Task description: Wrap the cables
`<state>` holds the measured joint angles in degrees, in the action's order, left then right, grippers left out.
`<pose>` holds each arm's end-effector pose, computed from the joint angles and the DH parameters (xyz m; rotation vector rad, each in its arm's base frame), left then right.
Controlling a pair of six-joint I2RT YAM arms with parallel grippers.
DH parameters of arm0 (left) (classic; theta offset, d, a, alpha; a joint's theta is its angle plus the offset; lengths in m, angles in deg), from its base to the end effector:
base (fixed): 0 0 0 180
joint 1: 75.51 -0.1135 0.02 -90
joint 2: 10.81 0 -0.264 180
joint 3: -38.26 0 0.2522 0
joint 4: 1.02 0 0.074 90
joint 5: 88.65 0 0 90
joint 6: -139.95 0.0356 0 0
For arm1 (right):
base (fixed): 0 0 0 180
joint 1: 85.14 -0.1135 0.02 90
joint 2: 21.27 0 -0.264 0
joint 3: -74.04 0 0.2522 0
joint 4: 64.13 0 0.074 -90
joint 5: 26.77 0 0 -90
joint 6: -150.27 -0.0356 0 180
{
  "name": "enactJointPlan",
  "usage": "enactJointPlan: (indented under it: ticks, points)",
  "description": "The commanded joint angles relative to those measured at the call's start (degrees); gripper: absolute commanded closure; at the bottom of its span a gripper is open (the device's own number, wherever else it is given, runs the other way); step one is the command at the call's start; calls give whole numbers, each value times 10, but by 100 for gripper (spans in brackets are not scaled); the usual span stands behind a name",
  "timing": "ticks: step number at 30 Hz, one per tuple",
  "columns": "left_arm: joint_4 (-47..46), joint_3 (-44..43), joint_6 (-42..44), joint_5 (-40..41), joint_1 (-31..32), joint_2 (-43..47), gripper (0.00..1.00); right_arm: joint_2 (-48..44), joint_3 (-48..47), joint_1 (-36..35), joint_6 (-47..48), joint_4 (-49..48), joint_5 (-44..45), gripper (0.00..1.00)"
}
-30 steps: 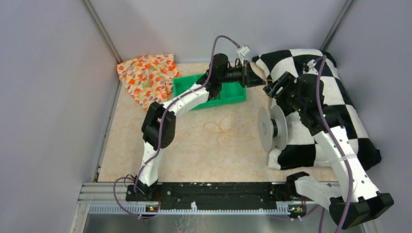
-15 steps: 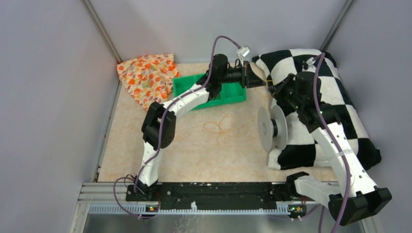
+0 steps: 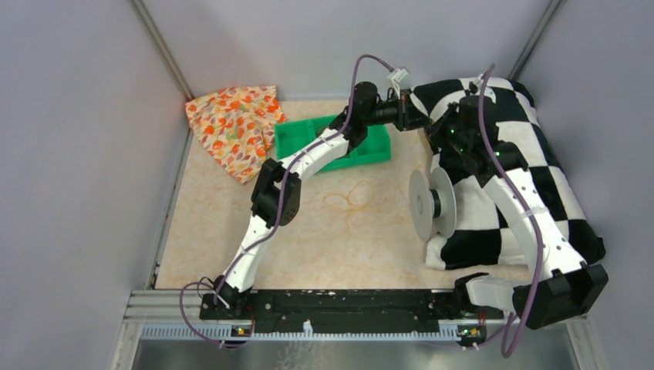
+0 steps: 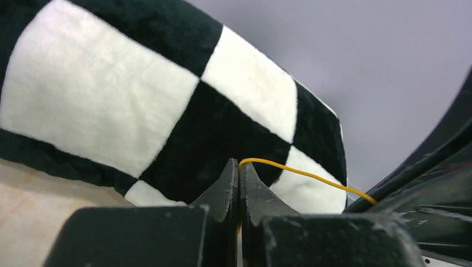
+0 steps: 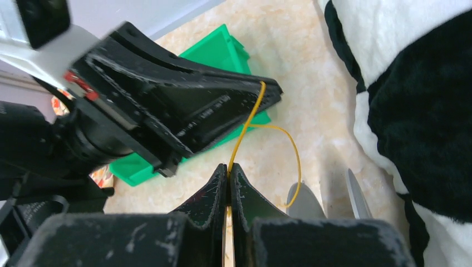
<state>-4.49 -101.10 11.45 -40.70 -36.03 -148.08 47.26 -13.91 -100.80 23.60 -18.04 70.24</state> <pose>0.4216 -0.3782 0.3116 0.6903 1.5916 -1.5850 0.2505 0.0657 0.3940 0.4522 2.0119 0.4471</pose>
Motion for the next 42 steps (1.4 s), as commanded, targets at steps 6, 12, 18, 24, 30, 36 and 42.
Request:
enactJointPlan:
  ticks: [6, 12, 18, 24, 30, 36, 42]
  points:
    - [2, -45, 14, 44, -3, -38, 100, 3, -36, 17, 34, -28, 11, 100]
    - [2, -79, 13, 57, -3, -77, 100, -14, -10, 36, 41, -21, 5, 100]
    - [19, -126, 47, 83, -9, -98, 100, -1, -19, 41, 57, -13, -25, 100]
    - [15, -88, 46, 67, -10, -92, 100, -8, 5, 41, 63, 0, -41, 100]
    - [44, -36, 78, 59, 8, -70, 100, -61, 39, 41, 64, 46, -67, 100]
    - [34, 25, 87, 57, 16, -27, 69, -102, 39, 41, 95, 127, -67, 100]
    - [61, 38, 117, 76, 15, 9, 38, -127, 56, 40, 119, 174, -113, 100]
